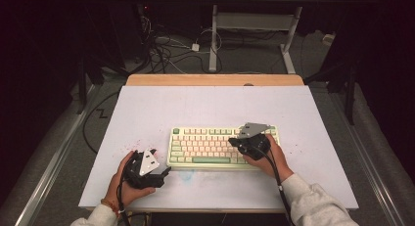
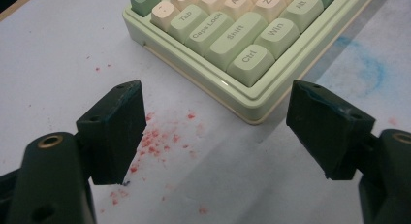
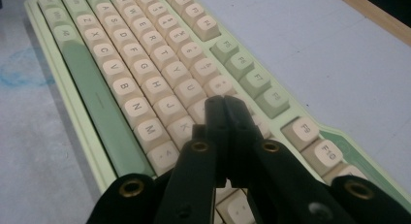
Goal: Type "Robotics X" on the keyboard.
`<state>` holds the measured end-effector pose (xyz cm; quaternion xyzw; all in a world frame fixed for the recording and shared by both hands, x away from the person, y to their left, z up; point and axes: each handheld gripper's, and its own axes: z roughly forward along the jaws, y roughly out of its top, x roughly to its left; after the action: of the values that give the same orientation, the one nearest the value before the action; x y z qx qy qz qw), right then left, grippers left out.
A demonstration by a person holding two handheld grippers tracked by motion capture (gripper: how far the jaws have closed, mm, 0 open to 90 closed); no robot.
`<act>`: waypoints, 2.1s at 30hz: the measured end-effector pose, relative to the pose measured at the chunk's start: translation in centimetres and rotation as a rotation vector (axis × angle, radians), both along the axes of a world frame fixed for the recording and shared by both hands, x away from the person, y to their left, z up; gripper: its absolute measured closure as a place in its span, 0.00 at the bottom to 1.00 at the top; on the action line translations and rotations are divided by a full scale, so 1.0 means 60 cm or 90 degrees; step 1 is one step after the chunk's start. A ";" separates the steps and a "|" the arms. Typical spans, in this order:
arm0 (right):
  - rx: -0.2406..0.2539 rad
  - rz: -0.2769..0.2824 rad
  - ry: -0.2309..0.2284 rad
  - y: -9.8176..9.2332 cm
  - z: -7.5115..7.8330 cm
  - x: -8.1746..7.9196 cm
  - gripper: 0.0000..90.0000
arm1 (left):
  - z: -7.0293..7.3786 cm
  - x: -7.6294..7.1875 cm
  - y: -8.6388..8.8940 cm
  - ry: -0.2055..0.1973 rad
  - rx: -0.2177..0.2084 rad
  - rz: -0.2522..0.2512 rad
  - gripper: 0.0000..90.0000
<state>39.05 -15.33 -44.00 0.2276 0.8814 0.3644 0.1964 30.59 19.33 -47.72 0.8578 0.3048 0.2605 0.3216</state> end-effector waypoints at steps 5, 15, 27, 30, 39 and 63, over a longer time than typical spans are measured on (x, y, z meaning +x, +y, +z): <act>-0.016 0.000 0.010 0.022 -0.009 0.011 1.00 | -0.003 0.001 0.000 0.008 0.005 -0.002 0.23; -0.040 0.000 0.016 0.045 -0.017 0.023 1.00 | -0.003 0.001 0.000 0.009 0.006 -0.005 0.23; -0.071 0.006 0.018 0.051 -0.021 0.022 1.00 | -0.005 0.001 -0.001 0.016 0.011 -0.005 0.23; -0.057 0.005 0.016 0.048 -0.019 0.020 1.00 | -0.004 0.001 -0.001 0.015 0.009 -0.004 0.23; -0.024 0.004 0.000 0.040 -0.007 0.014 0.98 | -0.005 0.002 -0.002 0.017 0.013 -0.006 0.23; 0.061 -0.018 -0.055 -0.008 0.032 -0.009 0.55 | -0.006 0.003 -0.001 0.021 0.017 -0.003 0.24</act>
<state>38.48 -15.81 -42.10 0.2337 0.8503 0.4128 0.2280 30.78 19.24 -48.06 0.8669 0.3045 0.2497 0.3057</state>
